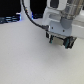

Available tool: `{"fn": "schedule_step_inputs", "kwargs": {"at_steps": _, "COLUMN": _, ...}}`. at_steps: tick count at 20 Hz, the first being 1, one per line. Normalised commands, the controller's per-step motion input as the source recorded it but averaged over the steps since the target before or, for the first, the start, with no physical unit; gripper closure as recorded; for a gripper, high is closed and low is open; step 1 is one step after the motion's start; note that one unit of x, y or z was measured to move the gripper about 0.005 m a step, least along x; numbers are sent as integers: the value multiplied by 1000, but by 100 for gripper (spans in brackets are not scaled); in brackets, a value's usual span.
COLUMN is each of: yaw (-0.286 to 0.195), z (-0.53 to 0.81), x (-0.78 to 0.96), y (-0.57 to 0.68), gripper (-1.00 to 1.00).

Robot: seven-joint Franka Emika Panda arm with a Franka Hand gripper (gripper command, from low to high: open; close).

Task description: Open the kcup holder, insert the kcup into the holder, and close the kcup holder

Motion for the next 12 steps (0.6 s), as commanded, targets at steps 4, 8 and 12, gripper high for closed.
{"fn": "schedule_step_inputs", "kwargs": {"at_steps": 4, "yaw": 206, "z": -42, "x": -362, "y": 191, "gripper": -100}}
{"fn": "schedule_step_inputs", "kwargs": {"at_steps": 8, "yaw": 167, "z": 7, "x": -508, "y": 288, "gripper": -100}}
{"fn": "schedule_step_inputs", "kwargs": {"at_steps": 12, "yaw": 117, "z": 14, "x": -548, "y": 410, "gripper": -100}}
